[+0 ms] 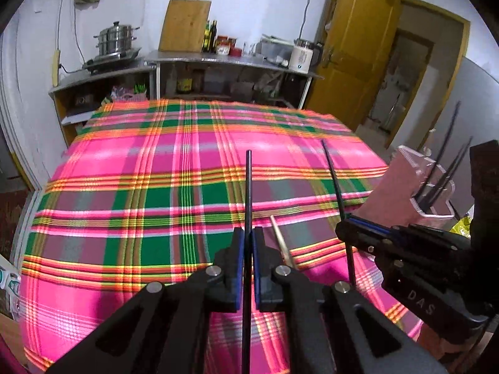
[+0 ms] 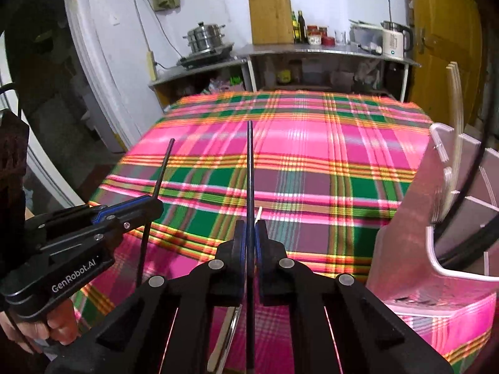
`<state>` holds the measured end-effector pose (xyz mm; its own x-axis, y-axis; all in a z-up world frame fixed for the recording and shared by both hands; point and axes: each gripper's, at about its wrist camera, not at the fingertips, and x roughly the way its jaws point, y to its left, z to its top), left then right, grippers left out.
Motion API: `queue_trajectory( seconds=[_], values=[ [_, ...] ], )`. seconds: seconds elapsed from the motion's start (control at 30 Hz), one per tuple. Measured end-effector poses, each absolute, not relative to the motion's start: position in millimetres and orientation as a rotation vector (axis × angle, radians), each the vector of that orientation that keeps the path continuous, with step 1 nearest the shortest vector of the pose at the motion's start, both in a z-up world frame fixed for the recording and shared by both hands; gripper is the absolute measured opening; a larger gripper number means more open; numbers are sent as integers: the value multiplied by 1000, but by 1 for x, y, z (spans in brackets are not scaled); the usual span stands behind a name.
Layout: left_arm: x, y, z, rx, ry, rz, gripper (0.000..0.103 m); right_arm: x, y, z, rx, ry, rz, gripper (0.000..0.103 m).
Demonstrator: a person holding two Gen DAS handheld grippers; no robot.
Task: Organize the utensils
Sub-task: 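Lift both chopsticks upright and carry them over the pink holder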
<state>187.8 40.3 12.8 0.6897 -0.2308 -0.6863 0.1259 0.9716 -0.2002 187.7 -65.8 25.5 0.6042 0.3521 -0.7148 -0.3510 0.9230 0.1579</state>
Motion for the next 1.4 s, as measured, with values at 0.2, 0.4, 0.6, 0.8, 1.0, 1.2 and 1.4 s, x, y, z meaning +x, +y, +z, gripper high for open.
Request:
queue_trajectory(
  seconds=[0.2,0.4,0.6,0.8,1.0,1.2,1.4],
  values=[
    [170,40,41,-142,734,-213,6,167,-75,52,12,771,412,5],
    [152,38,64,-144,688,-228,6,145,-85,75,22,717,410,5],
    [136,34,79,-141,661,-242,6,125,-95,94,34,672,404,5],
    [124,26,89,-141,653,-257,6,109,-109,107,49,639,400,5],
    [114,15,91,-153,663,-290,6,96,-122,113,65,621,392,5],
    [106,0,91,-147,681,-328,6,89,-138,113,88,619,373,5],
    [104,-21,92,-132,693,-371,6,85,-155,113,107,621,343,5]
  ],
)
